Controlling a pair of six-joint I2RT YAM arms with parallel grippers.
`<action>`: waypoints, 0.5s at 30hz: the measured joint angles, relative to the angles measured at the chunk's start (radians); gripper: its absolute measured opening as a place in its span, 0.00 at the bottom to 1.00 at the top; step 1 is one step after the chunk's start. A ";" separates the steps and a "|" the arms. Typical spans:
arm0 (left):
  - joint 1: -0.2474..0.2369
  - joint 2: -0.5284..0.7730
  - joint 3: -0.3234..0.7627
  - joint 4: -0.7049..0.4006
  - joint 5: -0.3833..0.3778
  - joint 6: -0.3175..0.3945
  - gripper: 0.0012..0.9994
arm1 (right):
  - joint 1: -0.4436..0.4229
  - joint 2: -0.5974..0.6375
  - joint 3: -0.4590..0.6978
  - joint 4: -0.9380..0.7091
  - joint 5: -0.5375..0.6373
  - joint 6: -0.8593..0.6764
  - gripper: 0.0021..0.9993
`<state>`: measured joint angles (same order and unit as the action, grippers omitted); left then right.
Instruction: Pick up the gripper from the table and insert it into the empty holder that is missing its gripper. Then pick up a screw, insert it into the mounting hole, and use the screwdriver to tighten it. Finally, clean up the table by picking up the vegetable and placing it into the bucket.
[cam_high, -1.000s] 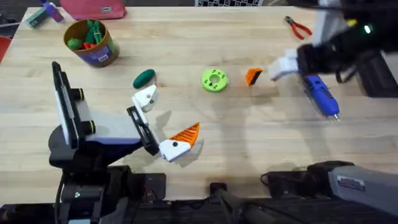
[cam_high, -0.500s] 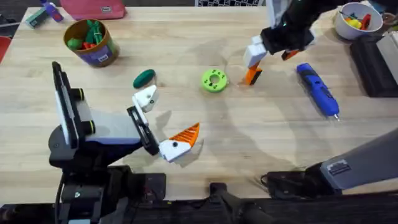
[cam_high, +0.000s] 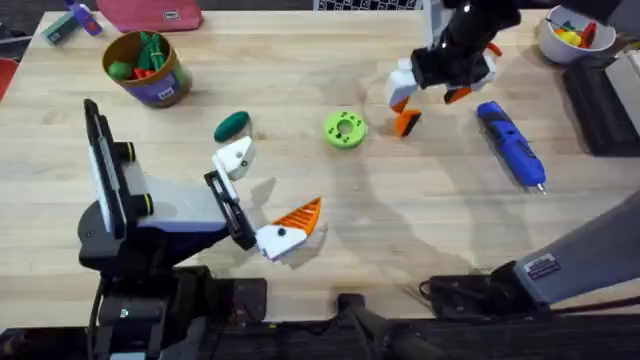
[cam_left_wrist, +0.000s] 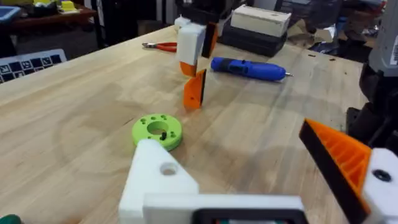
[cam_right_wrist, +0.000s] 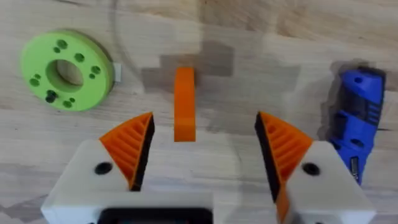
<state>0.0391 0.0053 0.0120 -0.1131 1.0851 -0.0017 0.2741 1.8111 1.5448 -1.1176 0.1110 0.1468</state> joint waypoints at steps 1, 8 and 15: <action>0.000 0.000 0.000 0.000 0.000 0.000 0.99 | 0.000 0.000 -0.012 0.004 -0.002 0.002 0.93; 0.000 0.000 0.000 0.000 0.000 0.000 0.99 | 0.000 0.000 -0.089 0.055 -0.040 0.002 0.91; 0.000 0.000 0.000 0.000 0.000 0.000 0.99 | 0.003 0.000 -0.093 0.084 -0.052 -0.003 0.87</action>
<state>0.0391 0.0051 0.0124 -0.1131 1.0851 -0.0017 0.2771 1.8111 1.4513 -1.0337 0.0586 0.1433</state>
